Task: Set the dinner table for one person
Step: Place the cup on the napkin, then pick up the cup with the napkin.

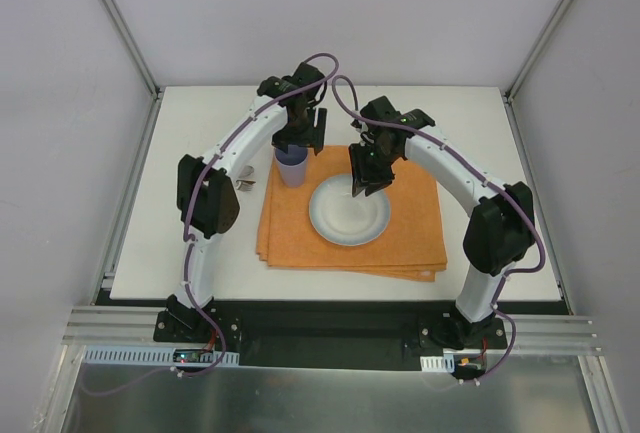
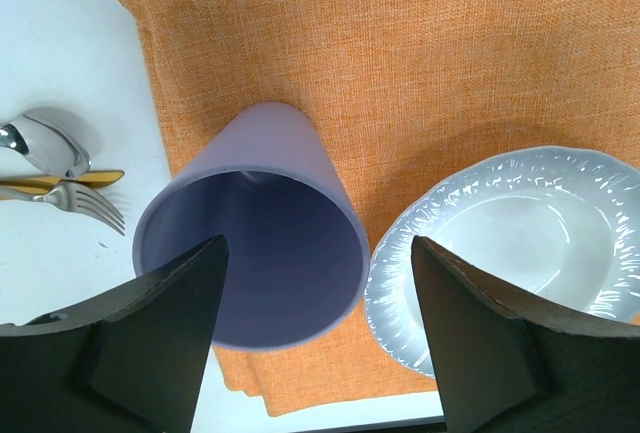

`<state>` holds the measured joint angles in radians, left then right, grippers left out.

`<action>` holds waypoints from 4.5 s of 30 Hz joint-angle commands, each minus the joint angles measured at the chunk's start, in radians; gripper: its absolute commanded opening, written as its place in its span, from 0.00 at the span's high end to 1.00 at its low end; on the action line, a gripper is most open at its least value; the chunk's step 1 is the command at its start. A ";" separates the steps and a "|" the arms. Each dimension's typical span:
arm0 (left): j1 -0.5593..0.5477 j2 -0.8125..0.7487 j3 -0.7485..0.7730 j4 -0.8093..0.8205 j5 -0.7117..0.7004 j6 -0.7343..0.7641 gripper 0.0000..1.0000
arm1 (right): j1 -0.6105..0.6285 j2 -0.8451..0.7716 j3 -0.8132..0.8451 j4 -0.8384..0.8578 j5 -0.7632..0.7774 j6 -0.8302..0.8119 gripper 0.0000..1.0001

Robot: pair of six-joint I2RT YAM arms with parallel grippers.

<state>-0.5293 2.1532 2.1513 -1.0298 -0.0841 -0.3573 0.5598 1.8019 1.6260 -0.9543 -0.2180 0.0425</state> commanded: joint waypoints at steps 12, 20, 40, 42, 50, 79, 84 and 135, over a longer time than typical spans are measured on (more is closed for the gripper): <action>0.002 -0.131 0.123 -0.018 -0.005 0.003 0.03 | 0.000 -0.044 0.021 0.022 -0.015 0.037 0.59; 0.026 -0.274 0.105 -0.021 -0.146 -0.046 0.01 | -0.004 -0.042 0.083 0.066 -0.023 0.056 0.52; 0.269 -0.726 -0.427 0.128 -0.126 -0.155 0.01 | -0.012 0.343 0.569 0.078 -0.175 0.040 0.33; 0.270 -0.756 -0.467 0.169 -0.108 -0.164 0.01 | -0.014 0.358 0.568 0.100 -0.216 0.040 0.33; 0.269 -0.806 -0.568 0.205 -0.063 -0.186 0.01 | -0.014 0.367 0.581 0.235 -0.325 0.095 0.33; 0.269 -0.865 -0.647 0.203 -0.086 -0.166 0.01 | 0.029 0.450 0.597 0.313 -0.373 0.178 0.35; 0.269 -0.846 -0.637 0.205 -0.080 -0.161 0.01 | 0.023 0.432 0.633 0.327 -0.397 0.206 0.35; 0.269 -0.863 -0.688 0.226 -0.057 -0.223 0.01 | 0.011 0.405 0.448 0.298 -0.353 0.115 0.35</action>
<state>-0.2558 1.3323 1.4811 -0.8158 -0.1566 -0.5682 0.5507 2.1914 2.0575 -0.6846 -0.5343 0.1535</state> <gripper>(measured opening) 0.993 0.650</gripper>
